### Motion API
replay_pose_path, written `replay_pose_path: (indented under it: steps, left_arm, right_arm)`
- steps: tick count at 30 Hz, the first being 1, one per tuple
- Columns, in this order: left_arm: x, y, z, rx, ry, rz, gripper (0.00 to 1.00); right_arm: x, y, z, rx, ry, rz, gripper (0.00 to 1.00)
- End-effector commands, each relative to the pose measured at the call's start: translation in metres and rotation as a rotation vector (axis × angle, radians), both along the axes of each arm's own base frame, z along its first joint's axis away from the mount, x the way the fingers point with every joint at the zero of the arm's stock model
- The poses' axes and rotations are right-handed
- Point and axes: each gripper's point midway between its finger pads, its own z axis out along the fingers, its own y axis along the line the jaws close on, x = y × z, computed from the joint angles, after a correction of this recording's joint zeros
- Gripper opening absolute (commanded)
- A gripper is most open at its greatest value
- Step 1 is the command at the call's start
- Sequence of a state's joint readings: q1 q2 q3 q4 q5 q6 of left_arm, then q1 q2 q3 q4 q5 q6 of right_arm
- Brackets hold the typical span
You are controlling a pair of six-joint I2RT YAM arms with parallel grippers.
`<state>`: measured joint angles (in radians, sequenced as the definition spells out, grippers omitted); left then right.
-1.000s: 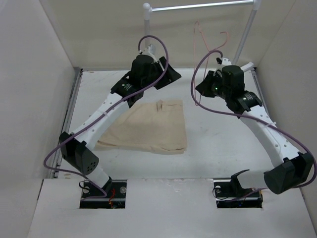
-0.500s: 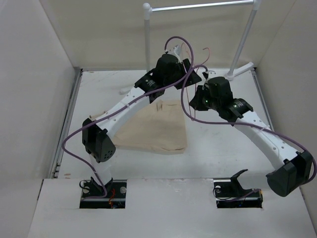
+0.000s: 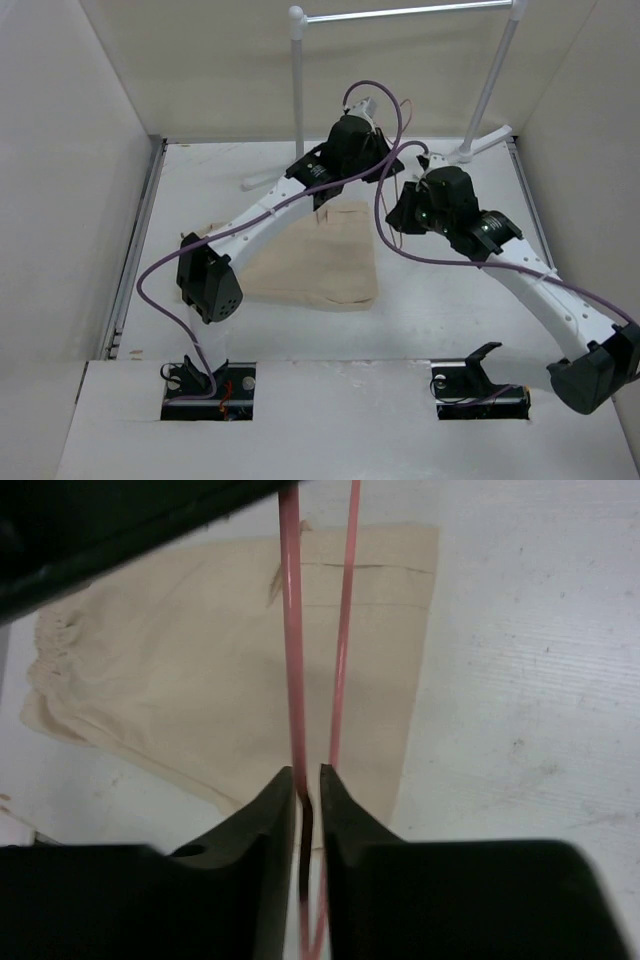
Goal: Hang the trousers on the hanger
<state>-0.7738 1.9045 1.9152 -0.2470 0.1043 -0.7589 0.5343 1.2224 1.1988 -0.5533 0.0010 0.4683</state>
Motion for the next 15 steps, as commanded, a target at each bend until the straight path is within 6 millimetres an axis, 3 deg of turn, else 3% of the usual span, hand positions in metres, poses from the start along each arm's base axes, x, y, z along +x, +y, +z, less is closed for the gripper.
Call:
replay_pose_path:
  steps: [1,4,7,9,13,15]
  left_arm:
    - [-0.005,0.004,0.031,-0.081,-0.079,0.006,0.00]
    - [-0.015,0.011,0.030,-0.136,-0.087,0.009,0.00]
    - [-0.028,0.017,0.025,-0.199,-0.072,0.009,0.00]
    - [-0.041,0.019,0.021,-0.244,-0.072,-0.014,0.00]
    - [-0.064,0.024,0.010,-0.355,-0.054,-0.051,0.00]
    - [-0.075,0.025,0.002,-0.409,-0.031,-0.082,0.00]
  right_arm:
    - [-0.014,-0.004,0.021,0.065,-0.048,-0.023,0.25]
    - [-0.030,-0.010,0.031,0.136,-0.060,-0.027,0.45]
    - [-0.039,-0.017,0.033,0.208,-0.047,-0.030,0.50]
    - [-0.040,-0.020,0.026,0.257,-0.030,-0.047,0.44]
    - [-0.031,-0.025,0.012,0.347,-0.012,-0.111,0.18]
    - [-0.022,-0.021,-0.005,0.372,0.017,-0.123,0.12]
